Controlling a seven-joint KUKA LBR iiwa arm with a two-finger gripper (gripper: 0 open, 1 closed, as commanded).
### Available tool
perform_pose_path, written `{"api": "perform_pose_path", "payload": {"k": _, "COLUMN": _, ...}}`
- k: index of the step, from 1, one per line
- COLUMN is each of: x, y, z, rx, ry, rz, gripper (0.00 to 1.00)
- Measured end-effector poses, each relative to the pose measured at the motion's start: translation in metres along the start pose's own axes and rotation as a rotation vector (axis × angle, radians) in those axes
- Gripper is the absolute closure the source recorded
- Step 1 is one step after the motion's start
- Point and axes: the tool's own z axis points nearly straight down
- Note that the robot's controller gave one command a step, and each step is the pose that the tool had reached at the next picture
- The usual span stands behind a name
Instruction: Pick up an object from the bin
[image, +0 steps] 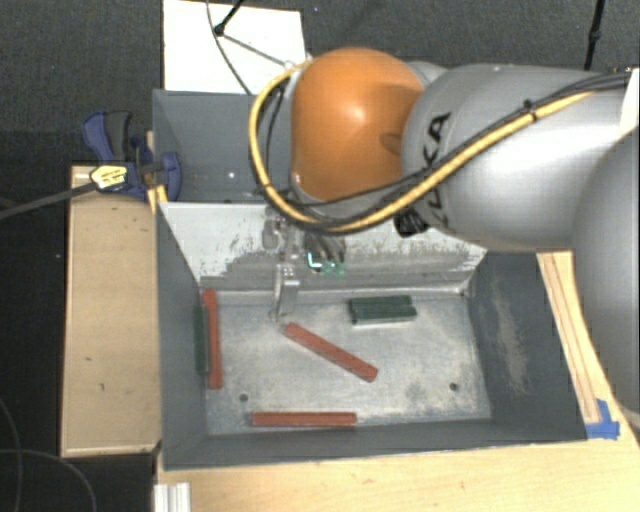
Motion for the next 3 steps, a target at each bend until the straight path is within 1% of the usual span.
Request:
{"api": "perform_pose_path", "payload": {"k": 1, "x": 0.012, "y": -0.097, "z": 0.174, "rx": 0.003, "ry": 0.001, "rz": -0.022, "gripper": 0.0}}
{"api": "perform_pose_path", "payload": {"k": 2, "x": 0.03, "y": -0.112, "z": 0.139, "rx": 0.0, "ry": -0.005, "rz": 0.105, "gripper": 0.0}}
{"api": "perform_pose_path", "payload": {"k": 3, "x": 0.048, "y": -0.107, "z": 0.14, "rx": 0.0, "ry": -0.002, "rz": 0.233, "gripper": 0.0}}
